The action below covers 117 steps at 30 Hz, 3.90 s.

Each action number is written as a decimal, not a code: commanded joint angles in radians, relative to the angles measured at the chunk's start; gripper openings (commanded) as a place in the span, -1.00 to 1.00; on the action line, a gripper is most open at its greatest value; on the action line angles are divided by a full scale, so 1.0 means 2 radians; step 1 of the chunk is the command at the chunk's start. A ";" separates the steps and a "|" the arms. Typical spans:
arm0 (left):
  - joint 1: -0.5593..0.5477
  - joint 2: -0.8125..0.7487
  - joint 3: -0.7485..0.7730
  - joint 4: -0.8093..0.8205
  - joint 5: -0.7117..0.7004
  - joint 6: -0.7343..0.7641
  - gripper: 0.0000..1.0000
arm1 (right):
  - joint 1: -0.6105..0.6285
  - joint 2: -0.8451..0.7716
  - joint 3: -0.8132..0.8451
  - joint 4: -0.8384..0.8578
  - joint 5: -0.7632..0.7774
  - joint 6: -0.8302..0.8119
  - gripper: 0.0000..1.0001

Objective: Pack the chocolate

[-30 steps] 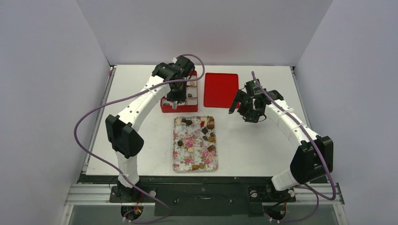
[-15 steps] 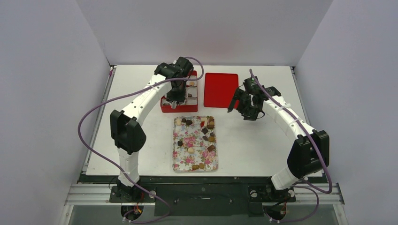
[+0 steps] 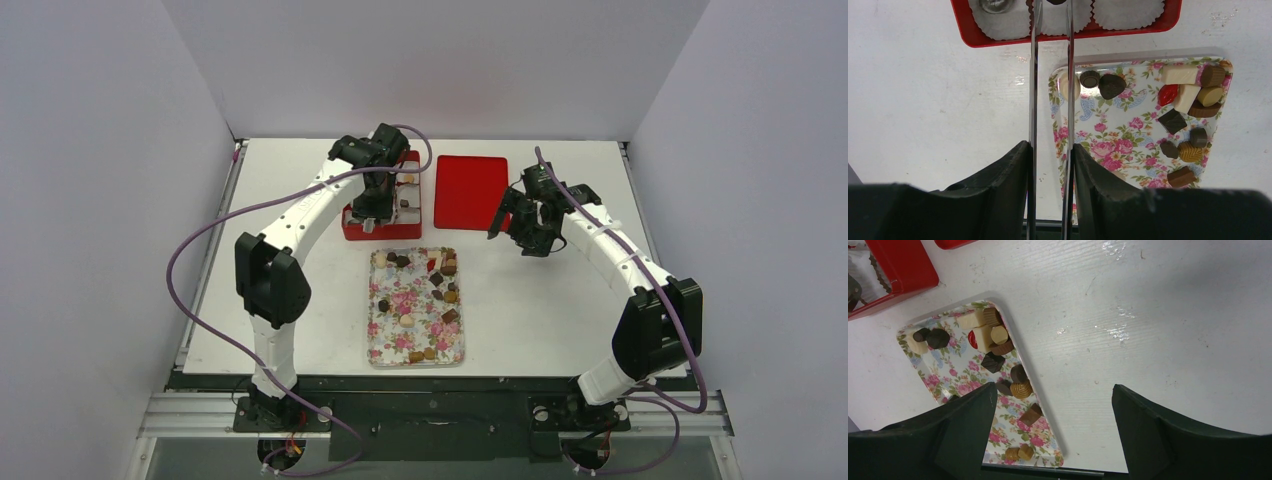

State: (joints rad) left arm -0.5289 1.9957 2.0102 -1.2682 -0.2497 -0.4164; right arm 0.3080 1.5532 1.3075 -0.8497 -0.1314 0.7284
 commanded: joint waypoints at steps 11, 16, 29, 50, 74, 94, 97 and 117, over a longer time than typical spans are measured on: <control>0.003 -0.011 -0.002 0.018 0.002 0.004 -0.25 | -0.005 -0.008 0.011 -0.002 0.007 -0.005 0.60; 0.003 -0.016 -0.005 0.018 0.002 0.003 -0.24 | -0.006 -0.012 0.009 -0.001 0.009 -0.005 0.60; -0.001 -0.058 0.009 0.022 0.004 -0.016 -0.23 | -0.006 -0.020 0.011 -0.002 0.008 -0.008 0.60; -0.128 -0.208 -0.164 0.024 -0.005 -0.080 -0.24 | 0.008 -0.075 -0.030 0.005 0.024 0.000 0.60; -0.292 -0.338 -0.320 0.007 0.035 -0.162 -0.24 | 0.074 -0.155 -0.125 0.030 0.060 0.043 0.60; -0.357 -0.357 -0.354 -0.008 0.066 -0.174 -0.24 | 0.080 -0.164 -0.141 0.035 0.062 0.049 0.60; -0.362 -0.354 -0.358 -0.007 0.066 -0.175 -0.24 | 0.080 -0.165 -0.143 0.035 0.063 0.050 0.60; -0.371 -0.330 -0.380 0.017 0.061 -0.168 -0.24 | 0.081 -0.168 -0.145 0.033 0.063 0.051 0.60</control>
State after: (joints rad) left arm -1.2648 1.3357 1.2469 -1.2713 -0.1226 -0.7517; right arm 0.4610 1.2461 1.0225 -0.8078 -0.0319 0.8246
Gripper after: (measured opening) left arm 0.383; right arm 0.800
